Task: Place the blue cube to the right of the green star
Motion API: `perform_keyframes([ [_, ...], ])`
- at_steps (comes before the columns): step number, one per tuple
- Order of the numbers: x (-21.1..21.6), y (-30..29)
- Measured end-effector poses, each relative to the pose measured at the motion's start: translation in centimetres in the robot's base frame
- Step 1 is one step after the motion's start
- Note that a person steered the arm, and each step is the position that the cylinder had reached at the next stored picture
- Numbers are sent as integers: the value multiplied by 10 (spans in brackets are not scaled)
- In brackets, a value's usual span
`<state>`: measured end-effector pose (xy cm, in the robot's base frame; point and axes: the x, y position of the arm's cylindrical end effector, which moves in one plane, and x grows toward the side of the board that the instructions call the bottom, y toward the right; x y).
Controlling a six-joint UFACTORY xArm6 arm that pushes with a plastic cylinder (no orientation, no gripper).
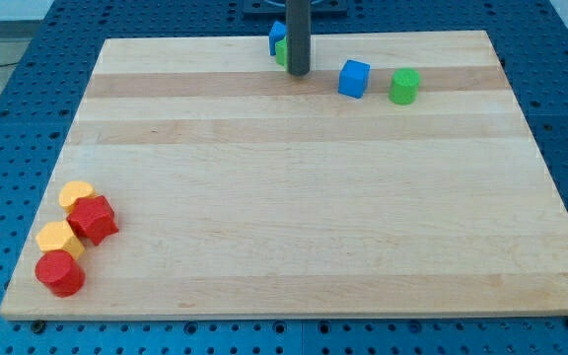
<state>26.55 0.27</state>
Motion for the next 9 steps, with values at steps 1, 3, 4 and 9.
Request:
perform_keyframes([
  [1,14,0],
  [3,66,40],
  [4,66,105],
  [9,46,52],
])
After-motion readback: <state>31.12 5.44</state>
